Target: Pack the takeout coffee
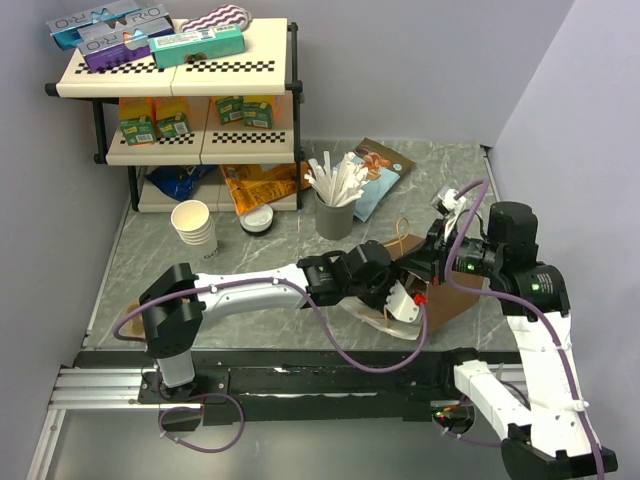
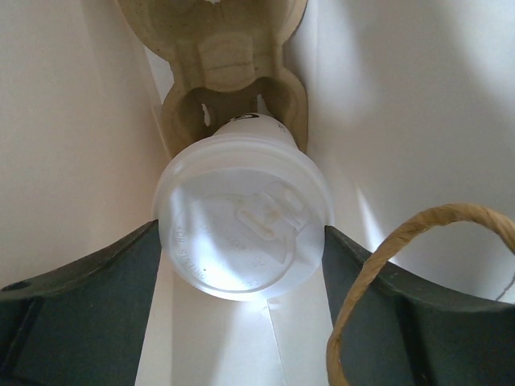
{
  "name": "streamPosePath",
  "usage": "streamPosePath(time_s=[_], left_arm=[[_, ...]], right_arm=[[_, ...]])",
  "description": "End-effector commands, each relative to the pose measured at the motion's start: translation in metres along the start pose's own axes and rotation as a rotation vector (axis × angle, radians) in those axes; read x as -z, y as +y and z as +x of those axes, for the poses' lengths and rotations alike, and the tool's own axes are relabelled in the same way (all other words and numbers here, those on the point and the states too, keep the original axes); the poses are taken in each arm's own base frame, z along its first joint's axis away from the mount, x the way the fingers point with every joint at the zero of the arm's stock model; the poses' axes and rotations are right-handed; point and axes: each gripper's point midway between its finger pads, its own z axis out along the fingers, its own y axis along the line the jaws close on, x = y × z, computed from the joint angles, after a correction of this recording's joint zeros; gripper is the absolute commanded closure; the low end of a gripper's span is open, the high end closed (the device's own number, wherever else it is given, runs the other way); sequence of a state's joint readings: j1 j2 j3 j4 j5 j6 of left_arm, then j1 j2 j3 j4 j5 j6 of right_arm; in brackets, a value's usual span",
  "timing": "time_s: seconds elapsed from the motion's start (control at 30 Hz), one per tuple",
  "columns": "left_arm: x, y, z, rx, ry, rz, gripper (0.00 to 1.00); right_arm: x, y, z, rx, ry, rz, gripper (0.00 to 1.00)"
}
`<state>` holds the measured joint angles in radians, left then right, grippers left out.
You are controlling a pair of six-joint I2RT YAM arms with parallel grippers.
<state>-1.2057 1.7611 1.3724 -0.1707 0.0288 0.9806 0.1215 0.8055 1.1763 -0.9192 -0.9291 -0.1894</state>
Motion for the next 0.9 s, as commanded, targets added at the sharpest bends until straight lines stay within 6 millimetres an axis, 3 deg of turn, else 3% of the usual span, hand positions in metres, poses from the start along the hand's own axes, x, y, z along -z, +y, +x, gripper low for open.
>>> streamPosePath(time_s=[0.0,0.23,0.57,0.77,0.87], left_arm=[[0.018,0.032,-0.029,0.009,-0.089,-0.086,0.99],[0.007,0.023,-0.029,-0.018,-0.098,-0.041,0.99],[-0.009,0.021,-0.03,-0.018,-0.123,-0.063,0.99],[-0.014,0.024,-0.032,-0.002,-0.137,-0.086,0.99],[-0.016,0.025,-0.031,-0.003,-0.133,-0.089,0.99]], right_arm=[[0.004,0.022,0.011,-0.035,0.0,-0.094,1.0],[0.002,0.013,0.039,-0.043,0.033,-0.052,1.0],[0.005,0.003,0.047,-0.033,0.085,-0.028,1.0],[0.012,-0.011,0.046,0.009,0.128,0.054,1.0],[0.017,-0.027,0.043,0.036,0.143,0.154,1.0]])
